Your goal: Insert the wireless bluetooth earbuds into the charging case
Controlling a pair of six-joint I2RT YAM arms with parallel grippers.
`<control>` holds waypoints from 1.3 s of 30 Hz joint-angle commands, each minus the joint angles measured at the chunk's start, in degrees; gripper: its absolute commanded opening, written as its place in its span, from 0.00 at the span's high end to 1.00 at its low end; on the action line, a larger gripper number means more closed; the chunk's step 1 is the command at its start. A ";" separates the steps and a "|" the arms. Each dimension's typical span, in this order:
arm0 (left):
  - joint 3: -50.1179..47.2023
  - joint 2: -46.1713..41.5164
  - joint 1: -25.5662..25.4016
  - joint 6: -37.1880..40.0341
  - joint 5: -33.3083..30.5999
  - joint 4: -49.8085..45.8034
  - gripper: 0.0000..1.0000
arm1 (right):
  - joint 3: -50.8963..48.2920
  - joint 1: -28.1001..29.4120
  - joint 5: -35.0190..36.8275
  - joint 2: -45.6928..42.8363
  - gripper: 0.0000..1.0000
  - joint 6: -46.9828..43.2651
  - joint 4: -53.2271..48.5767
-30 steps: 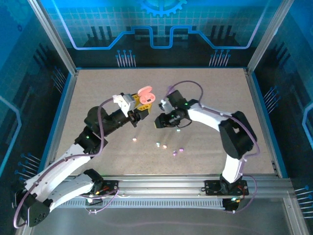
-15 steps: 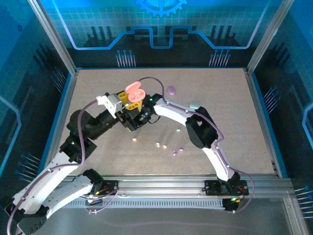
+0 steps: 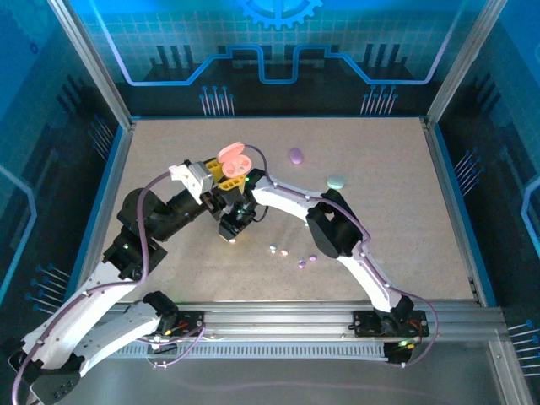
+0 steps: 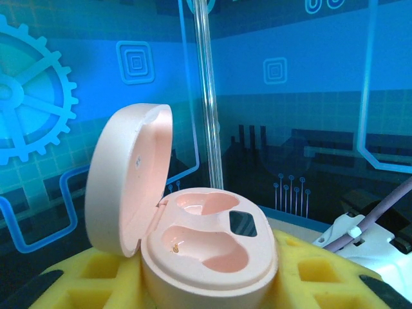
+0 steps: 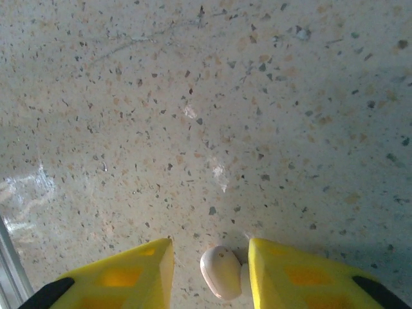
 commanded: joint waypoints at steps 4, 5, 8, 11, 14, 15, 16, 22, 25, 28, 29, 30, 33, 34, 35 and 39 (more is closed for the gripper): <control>1.33 0.53 -0.39 0.06 -0.22 0.20 0.73 | 1.67 2.13 2.88 0.28 0.64 -3.42 -5.10; 1.38 0.63 -0.38 0.03 -0.10 0.17 0.73 | 1.58 2.32 3.56 0.13 0.65 -3.57 -5.27; 1.35 0.86 -0.41 -0.36 0.07 0.27 0.73 | 1.56 2.72 4.63 -0.15 0.65 -4.00 -5.64; 1.37 0.91 -0.34 -0.61 0.19 0.20 0.73 | 1.71 3.09 6.10 -0.23 0.66 -3.84 -5.74; 1.33 0.86 -0.37 -0.69 0.04 0.02 0.73 | 1.80 3.28 7.25 -0.13 0.69 -3.46 -5.73; 1.37 0.89 -0.35 -0.72 -0.01 -0.01 0.73 | 1.80 3.32 7.53 -0.03 0.70 -3.54 -5.73; 1.33 0.83 -0.35 -0.72 -0.01 -0.07 0.72 | 1.92 3.52 7.95 0.05 0.70 -3.66 -5.80; 1.33 1.03 -0.42 -1.06 -0.05 0.10 0.72 | 3.96 4.76 10.11 1.29 0.68 -5.09 -7.85; 1.35 1.20 -0.36 -1.24 -0.01 0.19 0.72 | 4.61 5.13 10.42 1.93 0.68 -5.34 -7.80; 1.33 1.17 -0.38 -1.33 0.08 0.09 0.72 | 5.78 5.39 10.98 2.66 0.67 -5.72 -8.27; 1.24 1.17 -0.35 -1.39 -0.01 0.11 0.72 | 6.08 5.40 11.09 2.84 0.67 -5.84 -8.28; 1.24 1.17 -0.38 -1.41 -0.07 0.11 0.72 | 6.39 5.40 11.19 3.03 0.66 -5.94 -8.46; 1.29 1.25 -0.38 -1.42 -0.10 0.11 0.72 | 7.45 5.42 11.43 3.90 0.67 -6.55 -9.19; 1.25 1.17 -0.39 -1.42 -0.18 0.09 0.72 | 7.73 5.42 11.56 4.06 0.67 -6.62 -9.57; 1.24 1.17 -0.40 -1.42 -0.25 0.11 0.72 | 7.94 5.48 11.71 4.30 0.68 -6.80 -9.92; 1.21 1.29 -0.36 -1.42 -0.35 0.11 0.72 | 7.43 5.55 12.01 4.14 0.70 -7.24 -10.86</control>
